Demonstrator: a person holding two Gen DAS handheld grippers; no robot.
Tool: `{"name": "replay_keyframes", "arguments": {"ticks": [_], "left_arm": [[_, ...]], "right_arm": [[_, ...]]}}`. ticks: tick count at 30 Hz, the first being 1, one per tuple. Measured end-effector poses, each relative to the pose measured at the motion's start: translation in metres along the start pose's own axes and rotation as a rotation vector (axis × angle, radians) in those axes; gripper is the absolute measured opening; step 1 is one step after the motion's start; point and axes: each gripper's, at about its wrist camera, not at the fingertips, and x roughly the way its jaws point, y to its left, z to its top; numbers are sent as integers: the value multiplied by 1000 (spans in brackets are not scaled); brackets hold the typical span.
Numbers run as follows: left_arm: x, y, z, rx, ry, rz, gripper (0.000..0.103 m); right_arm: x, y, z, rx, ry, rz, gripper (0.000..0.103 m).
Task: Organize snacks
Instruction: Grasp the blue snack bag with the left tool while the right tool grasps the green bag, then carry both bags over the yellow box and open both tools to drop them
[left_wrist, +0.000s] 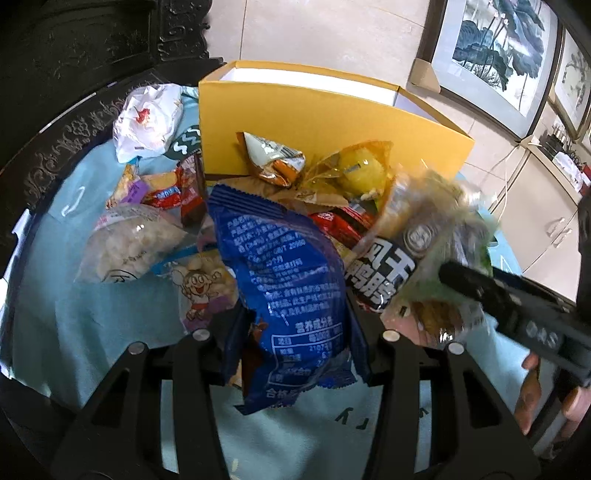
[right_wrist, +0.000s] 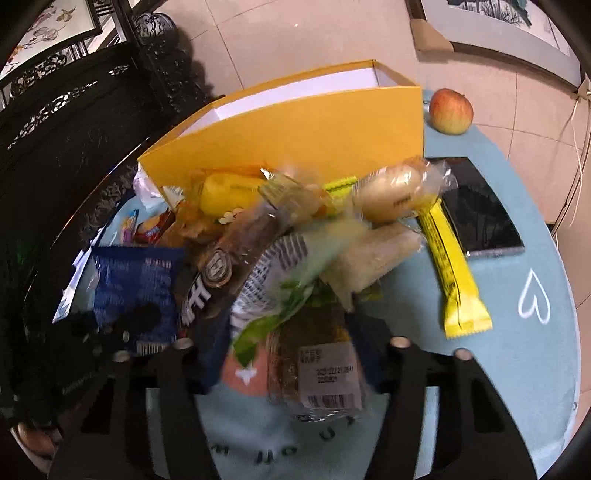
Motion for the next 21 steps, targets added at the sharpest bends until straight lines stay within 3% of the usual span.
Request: {"name": "replay_keyframes", "arguments": {"ticks": [4, 7, 8, 9, 12, 21], "left_arm": [[2, -1, -3, 2, 0, 0, 48], [2, 1, -2, -1, -1, -2, 48], [2, 1, -2, -3, 0, -2, 49], [2, 1, -2, -3, 1, -1, 49], [1, 1, -3, -1, -1, 2, 49], [-13, 2, -2, -3, -35, -16, 48]], "right_arm": [[15, -10, 4, 85, 42, 6, 61], [11, -13, 5, 134, -1, 22, 59], [10, -14, 5, 144, -10, 28, 53], [11, -15, 6, 150, -12, 29, 34], [7, -24, 7, 173, -27, 63, 24], [-45, -27, -7, 106, -84, 174, 22]]}}
